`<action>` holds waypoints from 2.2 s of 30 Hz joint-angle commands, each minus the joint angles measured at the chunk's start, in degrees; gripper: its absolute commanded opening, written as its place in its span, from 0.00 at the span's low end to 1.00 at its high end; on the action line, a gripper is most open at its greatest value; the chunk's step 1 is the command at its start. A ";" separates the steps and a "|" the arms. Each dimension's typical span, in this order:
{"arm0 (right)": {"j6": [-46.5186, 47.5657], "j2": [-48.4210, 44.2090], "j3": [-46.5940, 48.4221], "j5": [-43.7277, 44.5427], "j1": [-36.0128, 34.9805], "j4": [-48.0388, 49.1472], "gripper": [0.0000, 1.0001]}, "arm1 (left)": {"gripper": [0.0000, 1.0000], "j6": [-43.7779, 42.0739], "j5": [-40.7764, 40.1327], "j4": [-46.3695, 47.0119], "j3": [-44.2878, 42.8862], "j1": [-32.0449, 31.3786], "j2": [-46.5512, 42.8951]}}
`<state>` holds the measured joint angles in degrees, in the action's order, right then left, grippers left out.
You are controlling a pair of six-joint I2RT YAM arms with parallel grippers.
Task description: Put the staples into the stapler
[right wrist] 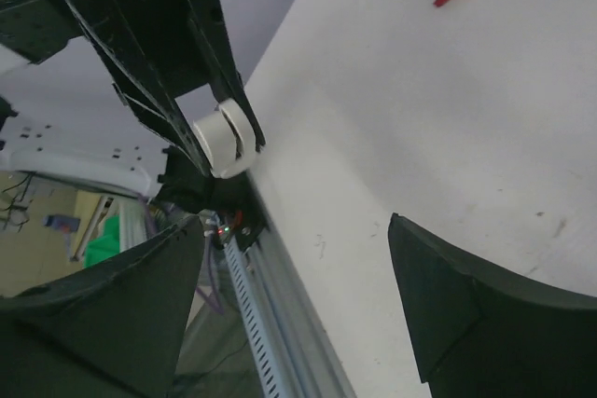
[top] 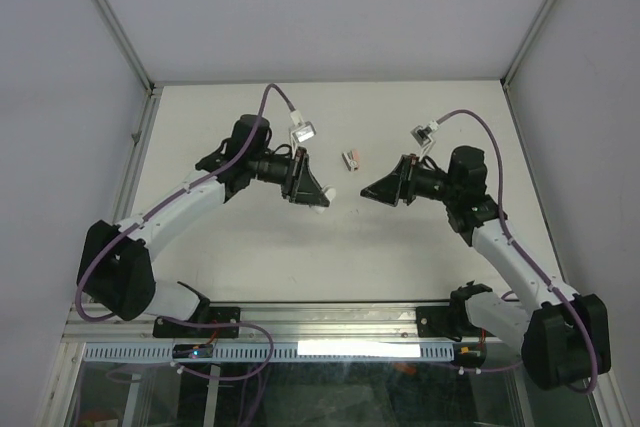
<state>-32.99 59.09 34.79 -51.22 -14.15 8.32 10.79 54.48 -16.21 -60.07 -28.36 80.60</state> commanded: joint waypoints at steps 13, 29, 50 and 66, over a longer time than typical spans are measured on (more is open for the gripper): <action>-21.03 -3.08 -3.65 -9.97 -9.34 18.95 0.40 | 0.00 -0.81 20.13 5.77 3.01 -7.67 -4.93; -18.70 -0.15 -1.39 -7.65 -16.03 15.43 0.28 | 0.00 0.79 19.92 7.13 3.56 -8.46 -3.14; -19.01 -0.72 -2.52 -3.80 -17.49 20.30 0.26 | 0.00 2.11 20.37 7.48 3.65 -9.32 -0.23; -0.52 -5.39 -1.85 13.57 -17.73 -2.95 0.13 | 0.00 8.94 2.00 8.82 6.80 -10.11 0.06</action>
<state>-42.52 57.52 30.68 -51.55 -31.70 14.48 15.73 67.16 -10.26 -55.90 -36.51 81.36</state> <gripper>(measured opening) 0.097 0.326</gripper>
